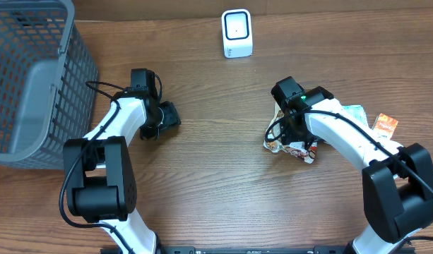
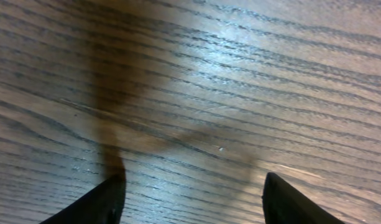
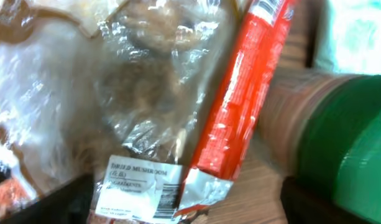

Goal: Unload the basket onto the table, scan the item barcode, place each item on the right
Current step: 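Carry the red wrapper right and lower it near the PanTree bag, then open the right gripper, release the red wrapper onto the bag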

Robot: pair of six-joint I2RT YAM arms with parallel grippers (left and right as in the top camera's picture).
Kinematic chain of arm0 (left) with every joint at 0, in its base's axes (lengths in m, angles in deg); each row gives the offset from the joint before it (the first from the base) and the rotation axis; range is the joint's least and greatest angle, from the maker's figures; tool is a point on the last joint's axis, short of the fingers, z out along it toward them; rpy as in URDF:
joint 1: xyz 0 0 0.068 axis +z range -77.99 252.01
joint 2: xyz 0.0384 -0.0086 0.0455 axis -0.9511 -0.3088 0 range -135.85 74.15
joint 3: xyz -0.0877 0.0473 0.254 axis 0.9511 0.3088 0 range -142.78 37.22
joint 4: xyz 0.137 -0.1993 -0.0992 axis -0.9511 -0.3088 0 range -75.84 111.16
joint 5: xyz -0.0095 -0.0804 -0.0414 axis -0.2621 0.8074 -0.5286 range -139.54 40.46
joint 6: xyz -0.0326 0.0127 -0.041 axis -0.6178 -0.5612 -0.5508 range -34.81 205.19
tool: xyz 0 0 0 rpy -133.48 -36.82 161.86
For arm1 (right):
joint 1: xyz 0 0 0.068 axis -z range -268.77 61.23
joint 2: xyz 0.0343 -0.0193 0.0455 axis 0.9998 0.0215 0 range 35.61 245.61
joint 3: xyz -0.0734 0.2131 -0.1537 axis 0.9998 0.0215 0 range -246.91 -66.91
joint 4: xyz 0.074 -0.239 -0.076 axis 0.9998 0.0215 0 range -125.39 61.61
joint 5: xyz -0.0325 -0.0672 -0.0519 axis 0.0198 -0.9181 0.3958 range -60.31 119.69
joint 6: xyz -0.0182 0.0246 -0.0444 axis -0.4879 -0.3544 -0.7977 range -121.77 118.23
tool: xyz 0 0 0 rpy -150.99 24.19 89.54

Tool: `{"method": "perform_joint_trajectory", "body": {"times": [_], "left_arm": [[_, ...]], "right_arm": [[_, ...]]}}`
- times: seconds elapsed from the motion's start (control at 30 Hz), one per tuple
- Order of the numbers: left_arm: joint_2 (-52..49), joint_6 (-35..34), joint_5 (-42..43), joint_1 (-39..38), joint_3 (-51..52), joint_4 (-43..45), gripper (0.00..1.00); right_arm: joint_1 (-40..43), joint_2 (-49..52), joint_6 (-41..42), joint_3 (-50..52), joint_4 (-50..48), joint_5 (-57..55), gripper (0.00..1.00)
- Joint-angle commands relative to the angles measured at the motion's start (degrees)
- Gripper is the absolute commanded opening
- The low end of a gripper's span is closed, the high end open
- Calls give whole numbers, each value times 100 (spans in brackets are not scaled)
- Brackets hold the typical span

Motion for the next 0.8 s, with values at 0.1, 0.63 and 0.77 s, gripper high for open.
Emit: {"method": "perform_joint_trajectory", "body": {"times": [0.1, 0.63, 0.77], "left_arm": [[-420, -20, -205, 57, 273, -33, 64], [-420, -20, -205, 57, 273, -15, 66], [-420, -20, -205, 57, 273, 15, 72]], "right_arm": [[2, -59, 20, 17, -50, -33, 100], [2, -59, 20, 17, -586, -31, 100], [2, -59, 20, 17, -616, -31, 100]]}}
